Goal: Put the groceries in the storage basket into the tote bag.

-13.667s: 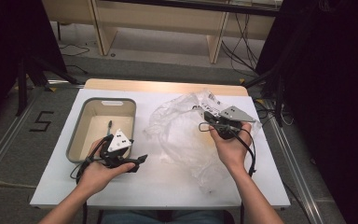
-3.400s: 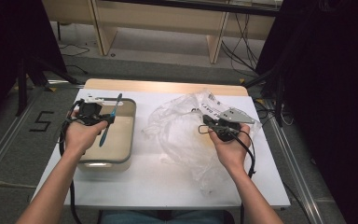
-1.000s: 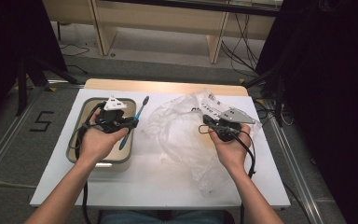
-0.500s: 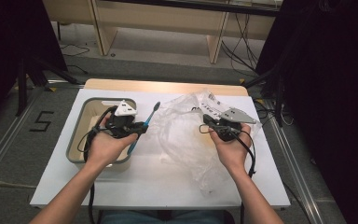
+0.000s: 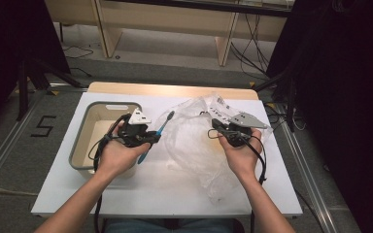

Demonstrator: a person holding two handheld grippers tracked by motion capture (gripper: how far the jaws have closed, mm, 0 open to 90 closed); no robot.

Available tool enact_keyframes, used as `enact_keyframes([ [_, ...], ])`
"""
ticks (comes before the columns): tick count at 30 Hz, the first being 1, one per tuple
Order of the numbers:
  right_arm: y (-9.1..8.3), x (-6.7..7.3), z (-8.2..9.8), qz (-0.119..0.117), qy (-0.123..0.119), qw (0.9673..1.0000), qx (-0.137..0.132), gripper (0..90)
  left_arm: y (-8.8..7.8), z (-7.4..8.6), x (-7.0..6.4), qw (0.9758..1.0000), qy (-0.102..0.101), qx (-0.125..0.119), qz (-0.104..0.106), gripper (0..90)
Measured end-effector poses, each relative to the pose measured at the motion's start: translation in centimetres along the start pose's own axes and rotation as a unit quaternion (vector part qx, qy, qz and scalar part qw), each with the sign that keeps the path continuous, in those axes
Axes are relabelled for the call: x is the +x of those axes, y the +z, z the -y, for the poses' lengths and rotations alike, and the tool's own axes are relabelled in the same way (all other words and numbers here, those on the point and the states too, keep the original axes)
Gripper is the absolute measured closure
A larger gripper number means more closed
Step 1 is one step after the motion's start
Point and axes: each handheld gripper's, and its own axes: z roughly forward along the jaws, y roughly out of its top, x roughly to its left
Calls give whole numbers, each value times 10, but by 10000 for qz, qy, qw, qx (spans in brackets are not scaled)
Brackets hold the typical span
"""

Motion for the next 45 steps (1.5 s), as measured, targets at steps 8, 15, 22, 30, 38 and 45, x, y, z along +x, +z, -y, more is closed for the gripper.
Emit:
enact_keyframes([
  [8,0,0,0,-18,10,10000,-8,900,9,0,-9,9998,116,121,89,788],
  [15,-1,0,-1,-34,19,10000,-23,900,21,2,-18,9993,204,268,163,788],
  [22,-1,0,-1,-33,21,10000,-40,900,36,3,-26,9983,273,457,256,788],
  [30,-1,1,-2,-47,7,10000,-52,900,56,1,-38,9961,399,721,314,788],
  [38,-2,2,-3,-69,-15,10000,-70,900,72,-1,-41,9948,413,873,329,788],
  [45,-2,5,-3,-95,-34,9999,-68,900,84,-4,-38,9950,314,901,282,788],
])
